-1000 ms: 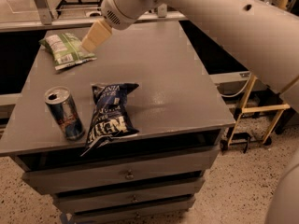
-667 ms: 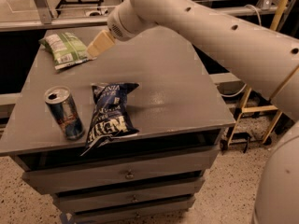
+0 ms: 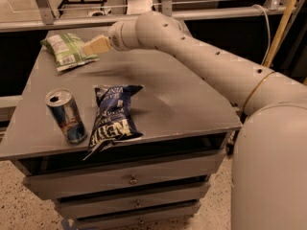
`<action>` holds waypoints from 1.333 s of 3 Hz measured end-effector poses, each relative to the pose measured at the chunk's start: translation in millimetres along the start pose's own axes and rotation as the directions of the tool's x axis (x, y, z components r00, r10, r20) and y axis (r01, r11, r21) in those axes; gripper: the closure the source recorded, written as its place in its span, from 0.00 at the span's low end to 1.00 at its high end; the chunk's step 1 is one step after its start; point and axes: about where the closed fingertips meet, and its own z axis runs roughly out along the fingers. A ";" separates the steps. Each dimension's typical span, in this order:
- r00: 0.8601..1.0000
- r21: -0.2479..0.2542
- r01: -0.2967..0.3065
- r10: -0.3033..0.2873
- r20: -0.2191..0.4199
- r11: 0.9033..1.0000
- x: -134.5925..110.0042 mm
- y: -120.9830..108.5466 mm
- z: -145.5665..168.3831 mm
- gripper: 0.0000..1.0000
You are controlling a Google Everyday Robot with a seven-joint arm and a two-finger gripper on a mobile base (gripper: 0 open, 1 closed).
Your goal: Pick green jalapeno chip bag
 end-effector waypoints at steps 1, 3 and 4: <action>0.999 -0.006 -0.036 0.036 0.023 0.999 -31.4 4.5 25.2 0.00; 0.962 -0.012 -0.084 0.078 -0.261 0.996 -1.6 11.6 64.4 0.00; 0.940 -0.039 -0.133 0.113 -0.321 0.990 31.7 20.3 67.5 0.00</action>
Offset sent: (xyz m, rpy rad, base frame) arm 0.0331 0.0488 -0.0229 -0.2738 0.3328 -0.0381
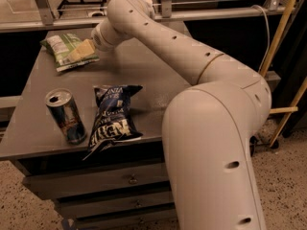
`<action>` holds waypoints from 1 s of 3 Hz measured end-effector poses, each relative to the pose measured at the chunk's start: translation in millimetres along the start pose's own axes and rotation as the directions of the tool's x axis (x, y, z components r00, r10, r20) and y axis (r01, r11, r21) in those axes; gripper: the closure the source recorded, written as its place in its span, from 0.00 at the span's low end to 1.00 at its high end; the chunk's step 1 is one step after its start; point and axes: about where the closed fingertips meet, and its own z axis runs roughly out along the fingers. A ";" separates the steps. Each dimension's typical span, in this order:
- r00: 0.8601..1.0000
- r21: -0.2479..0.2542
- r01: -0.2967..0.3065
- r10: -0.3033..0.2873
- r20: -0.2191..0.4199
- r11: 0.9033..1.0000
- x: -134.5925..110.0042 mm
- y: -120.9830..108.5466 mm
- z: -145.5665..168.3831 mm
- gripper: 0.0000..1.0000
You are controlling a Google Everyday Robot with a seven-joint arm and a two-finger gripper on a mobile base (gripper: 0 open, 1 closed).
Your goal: Pick green jalapeno chip bag
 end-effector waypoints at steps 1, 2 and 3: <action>1.000 -0.009 -0.007 0.007 0.000 1.000 5.6 2.4 4.8 0.00; 1.000 -0.028 0.019 -0.019 -0.002 0.999 3.3 10.7 10.9 0.00; 0.994 -0.061 0.106 -0.108 -0.028 0.992 -6.4 32.4 26.9 0.00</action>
Offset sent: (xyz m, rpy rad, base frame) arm -0.0068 0.0212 -0.0039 -0.0028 -0.0155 0.0728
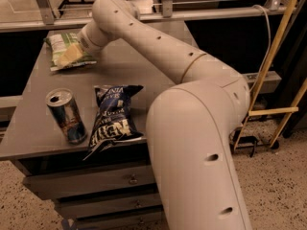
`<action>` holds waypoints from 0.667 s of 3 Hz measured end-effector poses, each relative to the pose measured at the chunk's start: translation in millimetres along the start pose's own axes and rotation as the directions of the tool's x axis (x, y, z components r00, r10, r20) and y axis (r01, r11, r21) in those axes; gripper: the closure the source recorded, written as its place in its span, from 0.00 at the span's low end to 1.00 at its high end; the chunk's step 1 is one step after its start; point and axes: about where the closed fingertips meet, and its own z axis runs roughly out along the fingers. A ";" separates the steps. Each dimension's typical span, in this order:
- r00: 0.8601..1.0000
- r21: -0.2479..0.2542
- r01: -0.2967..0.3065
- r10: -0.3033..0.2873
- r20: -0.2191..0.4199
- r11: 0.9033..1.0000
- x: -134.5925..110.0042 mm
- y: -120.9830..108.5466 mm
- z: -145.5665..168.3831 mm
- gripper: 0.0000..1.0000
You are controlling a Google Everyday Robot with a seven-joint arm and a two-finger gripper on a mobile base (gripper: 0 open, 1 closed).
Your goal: Pick green jalapeno chip bag
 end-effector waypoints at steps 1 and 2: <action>1.000 -0.004 0.001 -0.001 -0.002 1.000 0.5 1.5 1.8 0.18; 1.000 -0.007 0.001 -0.001 -0.005 1.000 1.8 3.3 4.9 0.41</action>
Offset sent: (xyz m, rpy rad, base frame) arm -0.0008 0.0020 -0.0011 -0.0013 0.0016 0.0044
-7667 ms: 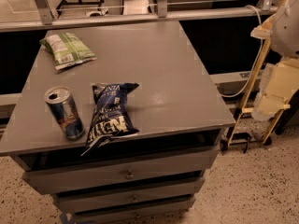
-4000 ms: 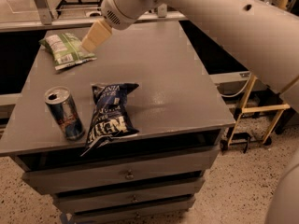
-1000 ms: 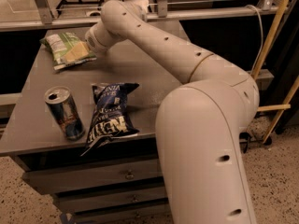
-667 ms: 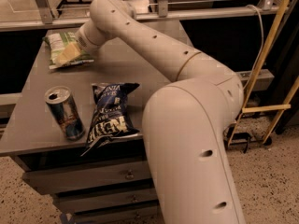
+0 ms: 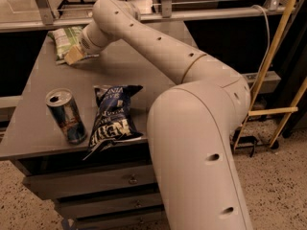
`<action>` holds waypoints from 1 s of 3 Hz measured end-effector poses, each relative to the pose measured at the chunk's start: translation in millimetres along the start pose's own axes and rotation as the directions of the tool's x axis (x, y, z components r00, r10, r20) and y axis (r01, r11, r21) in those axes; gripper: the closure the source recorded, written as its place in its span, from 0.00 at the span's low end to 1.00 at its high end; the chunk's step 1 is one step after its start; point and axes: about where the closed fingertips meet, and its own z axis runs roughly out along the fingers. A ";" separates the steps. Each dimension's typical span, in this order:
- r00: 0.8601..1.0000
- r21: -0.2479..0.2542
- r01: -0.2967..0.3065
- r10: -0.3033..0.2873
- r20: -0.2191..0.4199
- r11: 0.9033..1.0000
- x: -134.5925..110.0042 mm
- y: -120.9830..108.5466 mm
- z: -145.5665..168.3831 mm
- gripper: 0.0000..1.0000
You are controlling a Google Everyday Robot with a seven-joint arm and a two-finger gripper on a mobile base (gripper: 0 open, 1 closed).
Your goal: Pick green jalapeno chip bag
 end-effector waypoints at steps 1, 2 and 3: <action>1.000 -0.002 0.000 0.000 -0.002 1.000 0.3 1.0 1.4 0.65; 1.000 -0.002 0.000 0.000 -0.002 1.000 -1.4 1.2 0.0 0.88; 1.000 -0.002 0.000 0.000 -0.002 1.000 -3.7 1.4 -1.8 1.00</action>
Offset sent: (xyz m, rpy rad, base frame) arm -0.0004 0.0013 -0.0012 -0.0008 0.0020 0.0018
